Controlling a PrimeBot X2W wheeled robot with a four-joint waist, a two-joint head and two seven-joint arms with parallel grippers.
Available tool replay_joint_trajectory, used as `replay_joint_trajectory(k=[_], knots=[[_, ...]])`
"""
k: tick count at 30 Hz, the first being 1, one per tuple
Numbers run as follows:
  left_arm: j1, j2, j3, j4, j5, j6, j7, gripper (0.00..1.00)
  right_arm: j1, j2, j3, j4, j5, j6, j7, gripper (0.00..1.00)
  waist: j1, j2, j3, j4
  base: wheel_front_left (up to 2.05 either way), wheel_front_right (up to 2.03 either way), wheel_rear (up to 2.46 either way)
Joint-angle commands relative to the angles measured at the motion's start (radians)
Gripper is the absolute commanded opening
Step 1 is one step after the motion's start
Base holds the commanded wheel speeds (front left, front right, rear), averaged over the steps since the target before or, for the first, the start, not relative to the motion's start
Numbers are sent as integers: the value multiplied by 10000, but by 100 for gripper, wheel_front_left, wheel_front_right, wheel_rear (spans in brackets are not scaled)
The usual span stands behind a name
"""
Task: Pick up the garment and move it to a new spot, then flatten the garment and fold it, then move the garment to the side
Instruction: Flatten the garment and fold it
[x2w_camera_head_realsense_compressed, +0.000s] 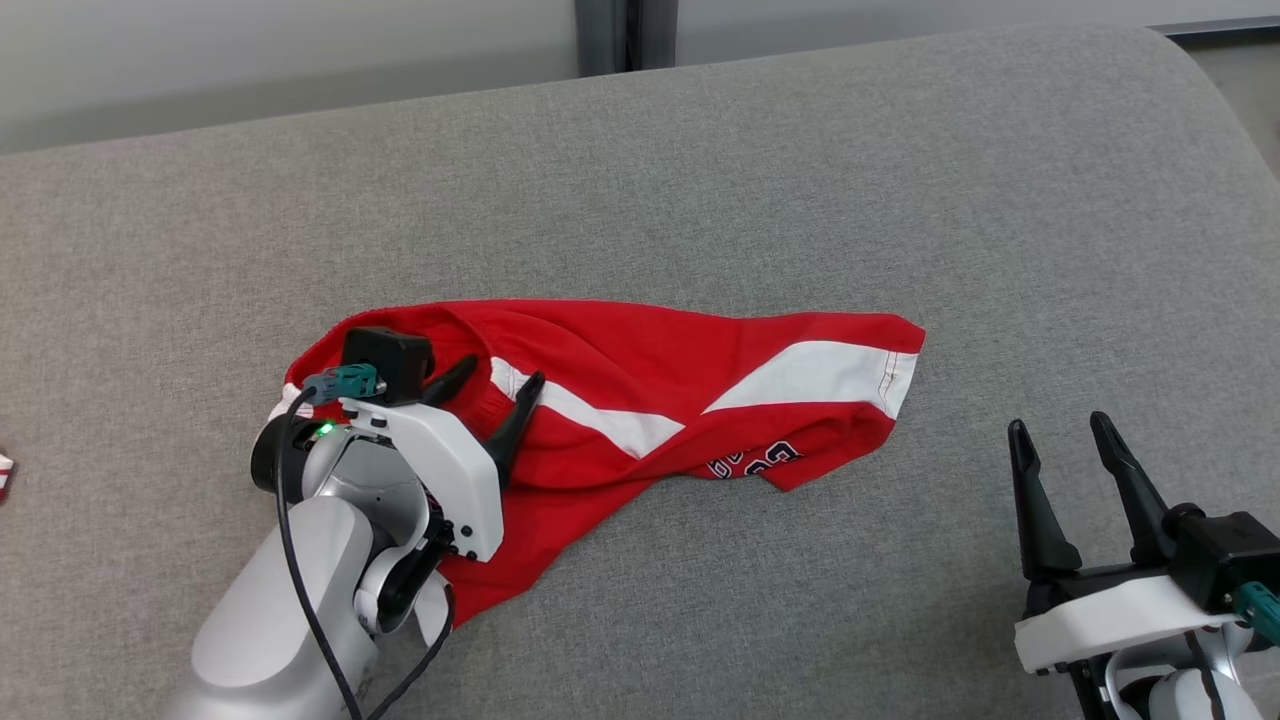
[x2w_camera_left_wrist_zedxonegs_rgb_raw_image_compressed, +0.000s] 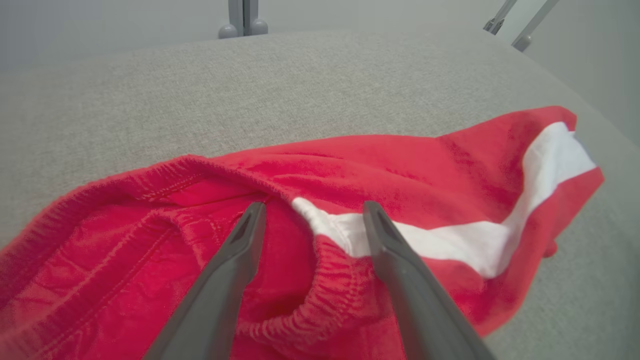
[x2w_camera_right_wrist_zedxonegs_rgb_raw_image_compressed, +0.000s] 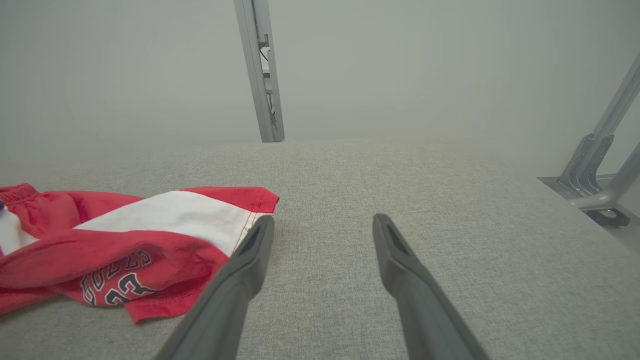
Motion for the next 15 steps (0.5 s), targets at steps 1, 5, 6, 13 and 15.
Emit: replay_joint_trajectory(k=[1, 5, 6, 13, 15], knots=[[-158, 5, -45, 69, -87, -71, 122, 100, -141, -51, -53, 34, 55, 12, -95, 100, 0, 0, 26, 0, 0, 0, 0], [-114, 15, -206, 77, -176, -157, 456, 42, -250, -51, -67, 153, 1, 12, -161, 100, 0, 0, 76, 75, 0, 0, 0], [-81, 31, -236, 36, -180, -176, 474, 0, -289, -51, -58, 163, -17, 12, -166, 100, 0, 0, 86, 98, 0, 0, 0], [-84, 176, -307, -483, 52, -50, 188, 0, -424, -51, 82, 330, -56, 12, 23, 100, 0, 0, 143, 321, 0, 0, 0], [-131, 211, -327, -621, 95, -17, 136, 0, -539, -53, 202, 444, -8, 10, 90, 100, 0, 0, 161, 398, 0, 0, 0]])
